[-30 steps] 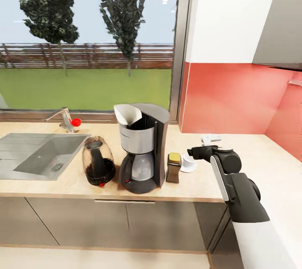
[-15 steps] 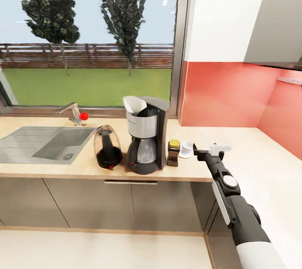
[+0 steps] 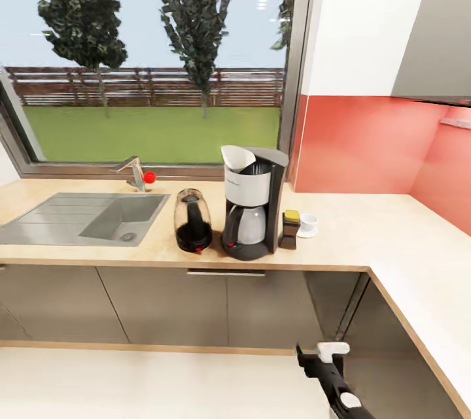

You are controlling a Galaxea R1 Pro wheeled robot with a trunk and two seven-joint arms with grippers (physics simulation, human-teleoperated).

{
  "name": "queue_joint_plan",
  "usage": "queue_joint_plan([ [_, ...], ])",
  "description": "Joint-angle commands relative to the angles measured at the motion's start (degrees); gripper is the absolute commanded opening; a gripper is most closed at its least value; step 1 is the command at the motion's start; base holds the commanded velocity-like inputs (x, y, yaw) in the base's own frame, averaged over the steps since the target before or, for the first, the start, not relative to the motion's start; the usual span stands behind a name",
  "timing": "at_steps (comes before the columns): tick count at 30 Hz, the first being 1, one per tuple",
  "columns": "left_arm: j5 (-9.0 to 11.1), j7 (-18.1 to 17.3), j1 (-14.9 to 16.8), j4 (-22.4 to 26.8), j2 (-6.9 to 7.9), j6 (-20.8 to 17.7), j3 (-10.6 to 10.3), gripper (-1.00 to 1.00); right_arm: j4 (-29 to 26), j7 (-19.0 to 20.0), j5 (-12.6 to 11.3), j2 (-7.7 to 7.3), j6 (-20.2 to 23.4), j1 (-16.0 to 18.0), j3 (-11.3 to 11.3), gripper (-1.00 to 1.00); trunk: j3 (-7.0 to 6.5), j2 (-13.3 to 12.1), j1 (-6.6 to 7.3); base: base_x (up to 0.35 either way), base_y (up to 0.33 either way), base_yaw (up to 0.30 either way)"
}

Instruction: Set up a coffee station on the kitchen countertop: keep the coffee maker on the countertop, move the bottle of coffee from the kitchen shelf to the counter next to the coffee maker, place a paper coffee filter on top of the coffee maker, put the saucer next to the coffee maker with the coffee cup on the saucer, and place the electric kettle next to the coffee maker.

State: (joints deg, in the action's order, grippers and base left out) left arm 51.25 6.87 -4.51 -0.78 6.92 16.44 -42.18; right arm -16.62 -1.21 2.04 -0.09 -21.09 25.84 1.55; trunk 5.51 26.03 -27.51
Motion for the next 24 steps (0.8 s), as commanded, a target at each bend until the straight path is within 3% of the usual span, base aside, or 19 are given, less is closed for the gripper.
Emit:
queue_joint_plan([
  [1,0.17,0.25,0.02,0.3,0.01,0.1,-0.46,1.0,4.69,-0.11,0.24,0.35,-0.71,0.09,0.11,1.0,0.09,0.11,-0.03,-0.001,0.131,0.0],
  [8,0.08,0.25,0.03,0.79,-0.06,-0.19,-0.46,1.0,13.94,0.13,0.65,0.99,0.5,0.04,0.05,1.0,0.09,0.11,-0.03,0.0,0.037,0.0],
  [12,-0.15,0.18,-0.03,0.8,-0.16,-0.36,-0.45,1.0,15.11,0.09,0.68,0.7,8.34,-3.4,0.03,1.0,0.09,0.11,-0.03,0.0,0.001,0.0],
  [18,-1.01,0.23,-0.43,0.11,-0.24,-0.78,-0.36,1.0,15.29,0.09,0.7,0.54,14.04,-11.2,0.03,1.0,0.09,0.11,-0.03,0.0,0.0,0.0],
  [20,-1.05,0.24,-0.48,0.02,-0.24,-0.86,-0.35,1.0,15.3,0.13,0.7,0.53,21.53,-13.32,0.03,1.0,0.09,0.11,-0.03,0.0,0.0,0.0],
  [24,-1.21,0.25,-0.53,-0.01,-0.31,-0.89,-0.4,1.0,15.3,0.02,0.69,0.57,29.15,-14.17,0.03,1.0,0.09,0.11,-0.03,0.0,0.0,0.0],
])
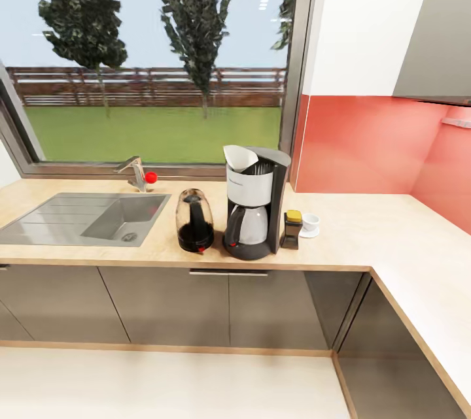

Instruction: Set up a coffee station on the kitchen countertop: keep the coffee maker on the countertop, move the bottle of coffee from the kitchen shelf to the counter next to the coffee maker, place a paper coffee filter on top of the coffee maker, put the saucer next to the coffee maker with the coffee cup on the saucer, and place the electric kettle next to the coffee maker.

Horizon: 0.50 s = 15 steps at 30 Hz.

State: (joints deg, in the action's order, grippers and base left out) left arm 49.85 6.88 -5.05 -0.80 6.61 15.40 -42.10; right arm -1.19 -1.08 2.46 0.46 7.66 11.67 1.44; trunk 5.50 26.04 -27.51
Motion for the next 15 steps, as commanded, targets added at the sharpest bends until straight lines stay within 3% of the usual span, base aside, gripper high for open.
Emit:
queue_joint_plan([
  [1,-0.01,0.24,0.02,0.0,-0.06,0.03,-0.5,1.0,-0.13,-0.1,0.26,0.03,1.26,-0.34,0.15,1.0,0.1,0.09,-0.03,0.0,0.0,0.0],
  [4,-1.04,0.36,0.13,-0.05,-0.4,-2.47,-0.52,1.0,-0.13,-0.08,0.26,0.1,2.32,-1.59,0.15,1.0,0.1,0.09,-0.03,0.0,0.0,0.0],
  [7,-3.86,0.7,0.2,0.11,-0.6,-13.49,-0.59,1.0,-0.13,-0.2,0.26,0.35,2.79,-3.45,0.15,1.0,0.1,0.09,-0.03,0.0,0.0,0.0],
  [9,-4.82,0.79,0.21,0.28,-0.67,-17.14,-0.6,1.0,-0.13,-0.22,0.26,0.35,2.8,-3.99,0.15,1.0,0.1,0.09,-0.03,0.0,0.0,0.0],
  [15,-5.5,0.93,0.21,0.4,-0.67,-19.64,-0.63,1.0,-0.13,-0.08,0.3,0.25,2.85,-4.35,0.15,1.0,0.1,0.09,-0.03,0.0,0.0,0.0],
])
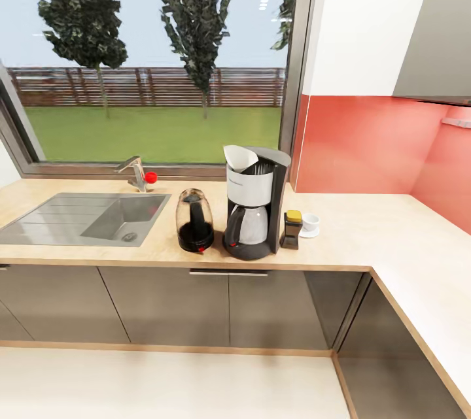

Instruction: Set up a coffee station on the kitchen countertop: keep the coffee maker on the countertop, move the bottle of coffee from the kitchen shelf to the counter next to the coffee maker, place a paper coffee filter on top of the coffee maker, put the saucer next to the coffee maker with the coffee cup on the saucer, and place the electric kettle next to the coffee maker.

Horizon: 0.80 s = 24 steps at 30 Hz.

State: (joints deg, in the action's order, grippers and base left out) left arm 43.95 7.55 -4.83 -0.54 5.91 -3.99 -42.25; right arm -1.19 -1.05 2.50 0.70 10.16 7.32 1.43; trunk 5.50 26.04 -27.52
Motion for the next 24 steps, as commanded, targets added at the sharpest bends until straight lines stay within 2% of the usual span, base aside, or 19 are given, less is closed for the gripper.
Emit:
queue_joint_plan([
  [1,0.38,0.26,0.0,0.12,0.04,-0.36,-0.49,1.0,-0.13,-0.1,0.28,-0.05,0.37,0.0,0.15,1.0,0.1,0.09,-0.03,0.0,0.0,0.0],
  [13,0.41,0.27,0.09,0.01,0.44,-0.31,-0.48,1.0,-0.13,-0.19,0.27,-0.18,0.22,-0.11,0.13,1.0,0.1,0.09,-0.03,0.0,0.0,0.0],
  [19,0.58,0.27,0.09,0.66,-0.07,0.31,-0.32,1.0,-0.26,-0.27,0.06,0.03,-0.31,-0.11,0.15,1.0,0.1,0.09,-0.03,0.0,0.0,0.0],
  [24,0.56,0.27,0.09,0.68,-0.06,3.08,-0.32,1.0,-0.3,-0.27,0.01,-0.13,-2.57,-0.11,0.22,1.0,0.1,0.09,-0.03,0.0,0.0,0.0],
])
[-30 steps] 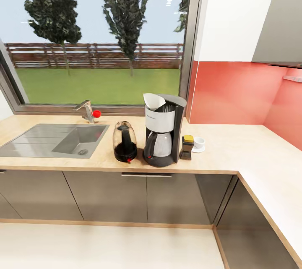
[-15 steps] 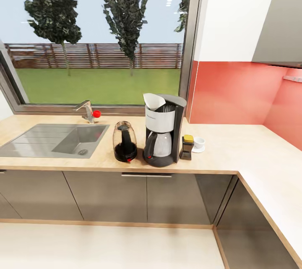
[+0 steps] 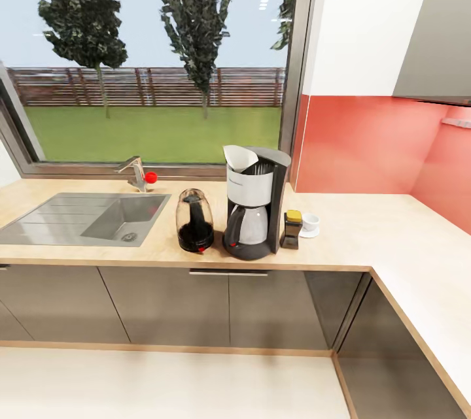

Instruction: Set up a coffee station on the kitchen countertop: keep the coffee maker on the countertop, move the bottle of coffee from the kitchen shelf to the counter next to the coffee maker, place a paper coffee filter on top of the coffee maker, put the saucer next to the coffee maker with the coffee cup on the saucer, and place the electric kettle next to the coffee maker.

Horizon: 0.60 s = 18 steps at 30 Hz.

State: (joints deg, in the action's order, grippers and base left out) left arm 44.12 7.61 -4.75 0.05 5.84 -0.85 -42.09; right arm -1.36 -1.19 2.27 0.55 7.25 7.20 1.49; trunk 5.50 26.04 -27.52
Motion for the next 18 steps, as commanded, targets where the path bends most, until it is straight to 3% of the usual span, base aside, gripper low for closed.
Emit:
queue_joint_plan([
  [1,0.41,0.21,0.0,0.07,0.05,0.72,-0.47,1.0,-0.17,-0.12,0.19,0.08,-0.52,0.02,0.2,1.0,0.1,0.09,-0.03,0.0,0.0,0.0],
  [7,0.81,0.08,0.0,0.96,-0.45,7.53,-0.15,1.0,-1.14,-0.13,0.11,0.31,-6.62,0.02,0.27,1.0,0.1,0.09,-0.03,0.0,0.0,0.0],
  [12,0.62,0.04,0.03,1.86,-0.63,14.46,-0.26,1.0,-1.33,-0.13,0.1,0.33,-8.72,0.0,0.33,1.0,0.1,0.09,-0.03,0.0,0.0,0.0],
  [18,0.57,0.04,0.02,1.89,-0.68,16.11,-0.2,1.0,-1.28,-0.13,0.1,0.33,-9.08,0.0,0.34,1.0,0.1,0.09,-0.03,0.0,0.0,0.0],
])
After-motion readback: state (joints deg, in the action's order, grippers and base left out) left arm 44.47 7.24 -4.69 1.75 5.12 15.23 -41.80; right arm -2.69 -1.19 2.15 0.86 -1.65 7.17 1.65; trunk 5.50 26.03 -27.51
